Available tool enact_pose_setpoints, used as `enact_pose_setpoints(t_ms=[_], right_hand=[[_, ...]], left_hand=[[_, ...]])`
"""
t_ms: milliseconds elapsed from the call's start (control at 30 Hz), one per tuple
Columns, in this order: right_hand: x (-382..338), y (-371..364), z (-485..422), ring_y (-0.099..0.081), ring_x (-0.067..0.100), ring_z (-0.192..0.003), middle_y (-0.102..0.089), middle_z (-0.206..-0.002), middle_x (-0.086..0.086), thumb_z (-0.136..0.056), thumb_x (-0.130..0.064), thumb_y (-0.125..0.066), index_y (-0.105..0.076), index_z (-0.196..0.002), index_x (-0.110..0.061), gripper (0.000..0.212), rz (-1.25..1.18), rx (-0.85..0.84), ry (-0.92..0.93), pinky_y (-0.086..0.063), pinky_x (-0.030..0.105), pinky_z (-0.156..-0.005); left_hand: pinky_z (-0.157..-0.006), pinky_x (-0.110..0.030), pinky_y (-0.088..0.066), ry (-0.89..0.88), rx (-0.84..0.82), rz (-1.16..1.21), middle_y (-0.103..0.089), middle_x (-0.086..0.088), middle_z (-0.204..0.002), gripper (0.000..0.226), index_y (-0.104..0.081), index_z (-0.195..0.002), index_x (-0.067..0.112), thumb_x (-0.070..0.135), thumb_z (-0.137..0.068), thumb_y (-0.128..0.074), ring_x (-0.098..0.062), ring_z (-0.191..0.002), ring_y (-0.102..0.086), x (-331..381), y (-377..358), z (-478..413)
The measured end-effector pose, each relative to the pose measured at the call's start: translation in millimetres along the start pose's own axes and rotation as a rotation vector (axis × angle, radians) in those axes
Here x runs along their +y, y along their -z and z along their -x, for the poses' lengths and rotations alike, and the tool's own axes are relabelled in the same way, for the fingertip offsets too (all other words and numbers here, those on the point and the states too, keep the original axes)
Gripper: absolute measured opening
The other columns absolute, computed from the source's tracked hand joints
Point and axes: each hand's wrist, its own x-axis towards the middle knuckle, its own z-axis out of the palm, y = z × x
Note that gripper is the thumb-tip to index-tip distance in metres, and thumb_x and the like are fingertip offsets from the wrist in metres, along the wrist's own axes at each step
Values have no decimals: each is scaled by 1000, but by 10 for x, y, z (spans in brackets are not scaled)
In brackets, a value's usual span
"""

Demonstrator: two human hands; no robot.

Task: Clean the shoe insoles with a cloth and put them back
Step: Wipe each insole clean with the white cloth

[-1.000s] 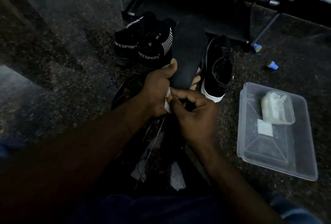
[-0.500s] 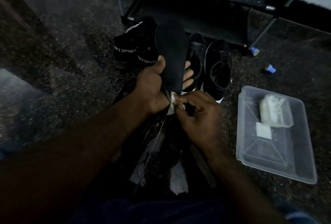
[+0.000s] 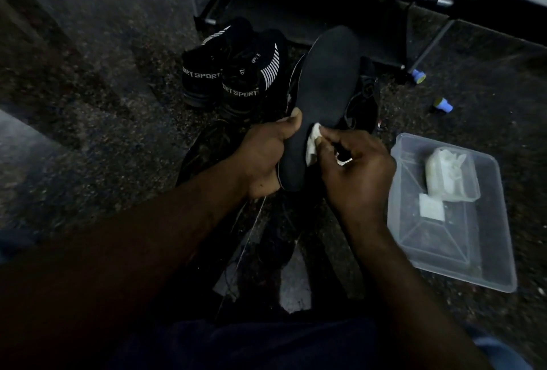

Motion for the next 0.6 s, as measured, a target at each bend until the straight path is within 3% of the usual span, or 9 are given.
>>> enact_pose_setpoints(t_ms=[200, 400, 600], right_hand=[[-72, -51, 49, -70, 16, -86, -77, -94, -5, -86, -23, -72, -82, -97, -21, 14, -23, -82, 37, -56, 42, -79], [-179, -104, 127, -70, 11, -84, -77, -90, -6, -88, -26, -72, -83, -96, -20, 14, -98, -172, 16, -57, 41, -76], [-343, -183, 223, -72, 5, -82, -78, -89, -8, -85, -29, -69, -82, -94, -18, 19, -251, -199, -66, -59, 40, -76]], left_hand=[[-103, -44, -52, -54, -51, 56, -55, -13, -150, 58, -43, -154, 8, 44, -110, -33, -27, -127, -62, 179, 15, 44], [-116, -39, -42, -111, -77, 41, -52, -11, -154, 65, -40, -155, 5, 49, -111, -24, -28, -139, -54, 229, 118, -15], [-104, -36, -53, -128, -85, 61, -53, -11, -153, 68, -42, -153, 2, 52, -110, -23, -28, -133, -58, 206, 126, -22]])
